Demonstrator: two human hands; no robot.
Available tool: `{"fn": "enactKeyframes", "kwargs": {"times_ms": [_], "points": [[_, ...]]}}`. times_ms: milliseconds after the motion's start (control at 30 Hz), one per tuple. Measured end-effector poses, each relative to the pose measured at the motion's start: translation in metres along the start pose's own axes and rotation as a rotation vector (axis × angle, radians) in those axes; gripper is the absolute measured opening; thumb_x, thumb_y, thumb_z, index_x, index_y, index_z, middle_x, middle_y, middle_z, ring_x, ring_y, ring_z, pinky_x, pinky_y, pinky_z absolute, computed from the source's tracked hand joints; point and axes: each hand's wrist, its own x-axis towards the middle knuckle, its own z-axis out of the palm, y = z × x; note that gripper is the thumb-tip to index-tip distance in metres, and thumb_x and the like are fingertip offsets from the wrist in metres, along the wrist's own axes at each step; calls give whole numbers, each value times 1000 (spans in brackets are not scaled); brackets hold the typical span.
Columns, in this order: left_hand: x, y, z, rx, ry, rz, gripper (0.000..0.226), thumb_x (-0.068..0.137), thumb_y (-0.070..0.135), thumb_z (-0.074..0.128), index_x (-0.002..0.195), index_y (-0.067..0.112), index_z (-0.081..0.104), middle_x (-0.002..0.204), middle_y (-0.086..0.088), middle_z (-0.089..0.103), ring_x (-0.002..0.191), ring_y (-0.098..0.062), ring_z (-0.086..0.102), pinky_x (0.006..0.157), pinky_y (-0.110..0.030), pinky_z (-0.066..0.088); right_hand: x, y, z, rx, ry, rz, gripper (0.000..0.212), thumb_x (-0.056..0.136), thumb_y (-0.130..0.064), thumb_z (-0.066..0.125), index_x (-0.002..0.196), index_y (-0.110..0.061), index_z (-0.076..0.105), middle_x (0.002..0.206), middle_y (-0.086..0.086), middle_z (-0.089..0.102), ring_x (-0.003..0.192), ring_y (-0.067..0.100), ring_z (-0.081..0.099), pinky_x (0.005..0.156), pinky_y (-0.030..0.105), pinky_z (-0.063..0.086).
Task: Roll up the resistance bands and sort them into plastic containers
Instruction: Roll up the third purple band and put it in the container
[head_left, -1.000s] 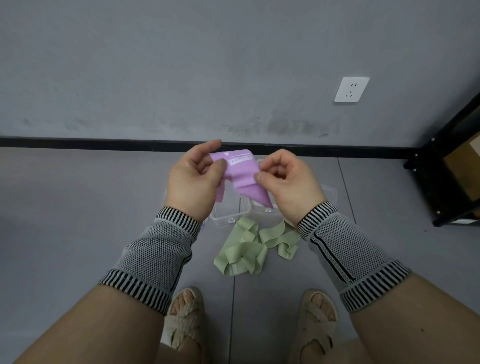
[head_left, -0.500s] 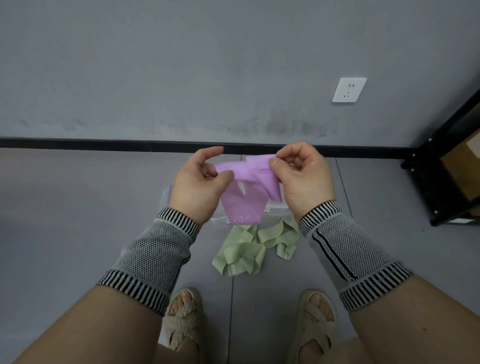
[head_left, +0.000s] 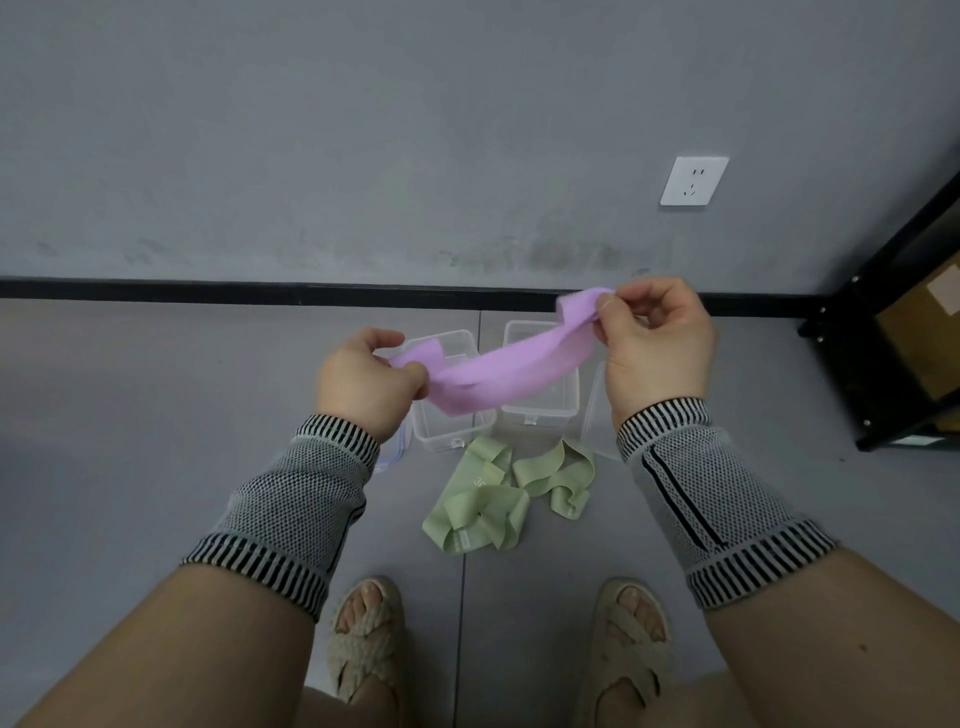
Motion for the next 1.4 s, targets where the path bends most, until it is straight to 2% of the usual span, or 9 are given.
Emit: {"fn": "enactKeyframes", "kwargs": {"times_ms": [233, 400, 533, 667, 833, 1033, 1167, 1300, 1400], "points": [[-17, 18, 13, -56, -26, 134, 14, 81, 35, 68, 84, 22, 66, 62, 9, 55, 51, -4, 49, 53, -21, 42, -20, -6, 13, -47, -277, 9, 26, 79, -1, 69, 69, -22, 58, 72, -5, 63, 70, 14, 60, 75, 43, 57], [-30, 26, 23, -204, -248, 267, 25, 80, 10, 70, 102, 18, 60, 89, 5, 68, 80, -5, 64, 75, -17, 50, -23, -7, 16, -61, -324, -33, 24, 79, -1, 69, 71, -21, 58, 71, -7, 61, 67, 4, 57, 68, 23, 50], [-31, 26, 22, -247, -198, 294, 39, 82, 4, 66, 113, 23, 53, 77, 2, 68, 67, -3, 60, 73, -14, 49, -22, -6, 13, -74, -336, 0, 20, 79, -5, 71, 73, -21, 60, 70, -6, 62, 66, 11, 58, 69, 33, 53], [-29, 27, 20, -263, -147, 313, 34, 83, 5, 66, 100, 32, 54, 70, 8, 67, 67, -5, 61, 75, -22, 52, -22, -4, 10, -25, -383, 68, 15, 80, -8, 72, 79, -20, 64, 83, 4, 67, 86, 28, 68, 76, 48, 58], [-27, 25, 17, -224, -123, 347, 28, 83, 8, 67, 104, 26, 59, 70, 11, 66, 66, -2, 60, 72, -19, 47, -25, -3, 9, -180, -533, -6, 14, 77, -15, 77, 82, -25, 68, 85, 3, 68, 76, 13, 65, 76, 30, 57], [-26, 26, 16, -207, -55, 348, 27, 83, 8, 66, 102, 26, 58, 73, 12, 65, 65, 5, 58, 69, -12, 47, -27, -6, 13, -412, -479, -139, 11, 78, -24, 74, 70, -28, 67, 88, -4, 61, 79, 9, 58, 76, 28, 51], [-26, 27, 15, -206, 45, 329, 18, 82, 13, 67, 82, 29, 60, 78, 13, 64, 65, 1, 59, 65, -19, 50, -31, -11, 15, -261, -487, 8, 9, 82, -14, 71, 74, -11, 67, 72, 7, 69, 63, 14, 64, 68, 33, 58], [-34, 29, 19, -308, -269, 310, 11, 81, 12, 70, 91, 16, 69, 88, -2, 72, 85, -13, 69, 80, -23, 54, -34, -16, 17, 25, -565, 186, 16, 89, -9, 60, 75, -6, 68, 74, 11, 69, 69, 18, 67, 69, 30, 56], [-31, 28, 19, -327, -267, 303, 15, 83, 6, 67, 93, 17, 68, 85, 1, 72, 82, -9, 68, 79, -22, 54, -30, -19, 18, 163, -547, 302, 25, 92, -5, 48, 76, -5, 68, 71, 9, 68, 62, 16, 65, 62, 26, 53]]}}
